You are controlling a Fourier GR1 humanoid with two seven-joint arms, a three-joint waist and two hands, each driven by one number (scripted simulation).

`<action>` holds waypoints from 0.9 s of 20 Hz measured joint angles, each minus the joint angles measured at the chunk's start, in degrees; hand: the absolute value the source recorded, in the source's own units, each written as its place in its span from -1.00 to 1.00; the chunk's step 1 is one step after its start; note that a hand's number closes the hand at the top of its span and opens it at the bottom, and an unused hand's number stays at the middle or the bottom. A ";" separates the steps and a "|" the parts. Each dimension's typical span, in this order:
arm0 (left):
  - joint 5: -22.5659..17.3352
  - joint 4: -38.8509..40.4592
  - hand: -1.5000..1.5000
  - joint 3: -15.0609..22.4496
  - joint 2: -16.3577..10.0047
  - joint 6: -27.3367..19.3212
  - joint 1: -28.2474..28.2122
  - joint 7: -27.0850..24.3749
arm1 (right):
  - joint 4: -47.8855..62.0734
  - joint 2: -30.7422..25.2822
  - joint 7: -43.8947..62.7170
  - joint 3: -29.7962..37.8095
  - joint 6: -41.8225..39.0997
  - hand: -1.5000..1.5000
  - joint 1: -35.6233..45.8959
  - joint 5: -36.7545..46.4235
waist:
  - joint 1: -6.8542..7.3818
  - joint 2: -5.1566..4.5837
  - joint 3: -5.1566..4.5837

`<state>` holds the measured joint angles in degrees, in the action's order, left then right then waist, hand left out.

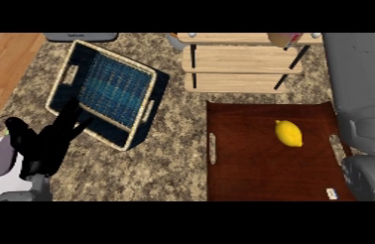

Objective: Pick the can from the tray and place it in the tiered shelf

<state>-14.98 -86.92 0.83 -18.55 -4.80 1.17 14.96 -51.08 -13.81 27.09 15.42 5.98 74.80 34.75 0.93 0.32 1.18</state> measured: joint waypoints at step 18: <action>0.51 -0.20 0.00 -1.89 0.43 0.48 -1.33 0.07 | -3.23 -9.77 2.43 13.04 12.30 -1.00 -0.50 -5.85 | -1.12 0.34 -0.09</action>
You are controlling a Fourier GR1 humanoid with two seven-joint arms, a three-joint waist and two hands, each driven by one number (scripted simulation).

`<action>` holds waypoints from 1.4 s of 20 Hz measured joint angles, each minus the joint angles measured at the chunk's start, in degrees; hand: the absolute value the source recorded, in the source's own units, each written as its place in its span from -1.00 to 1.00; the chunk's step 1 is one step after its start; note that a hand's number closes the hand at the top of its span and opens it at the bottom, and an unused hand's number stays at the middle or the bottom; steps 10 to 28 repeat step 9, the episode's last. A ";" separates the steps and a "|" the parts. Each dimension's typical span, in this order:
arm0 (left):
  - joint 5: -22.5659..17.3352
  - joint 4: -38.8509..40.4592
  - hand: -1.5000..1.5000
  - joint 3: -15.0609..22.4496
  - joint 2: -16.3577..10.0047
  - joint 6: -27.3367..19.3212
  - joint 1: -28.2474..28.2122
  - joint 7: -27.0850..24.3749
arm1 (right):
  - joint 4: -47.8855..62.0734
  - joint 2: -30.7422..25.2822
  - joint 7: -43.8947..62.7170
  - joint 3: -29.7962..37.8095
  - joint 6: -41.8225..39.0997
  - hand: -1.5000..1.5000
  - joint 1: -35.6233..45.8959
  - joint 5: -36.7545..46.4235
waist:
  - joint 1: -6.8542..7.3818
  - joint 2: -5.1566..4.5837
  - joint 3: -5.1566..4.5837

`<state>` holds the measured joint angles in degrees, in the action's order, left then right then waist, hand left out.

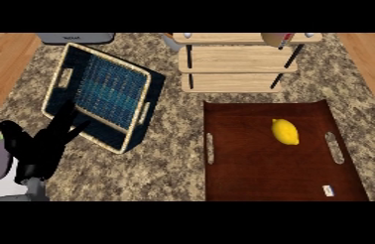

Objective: Pick the can from the tray and place it in the tiered shelf

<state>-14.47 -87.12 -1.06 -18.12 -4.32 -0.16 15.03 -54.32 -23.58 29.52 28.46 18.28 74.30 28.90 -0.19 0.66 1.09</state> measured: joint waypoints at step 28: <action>0.83 -0.84 0.00 -0.27 0.69 -0.53 -0.44 0.83 | -3.95 -9.04 -0.22 7.54 -8.22 -1.00 -7.45 -9.01 | -0.63 0.22 0.01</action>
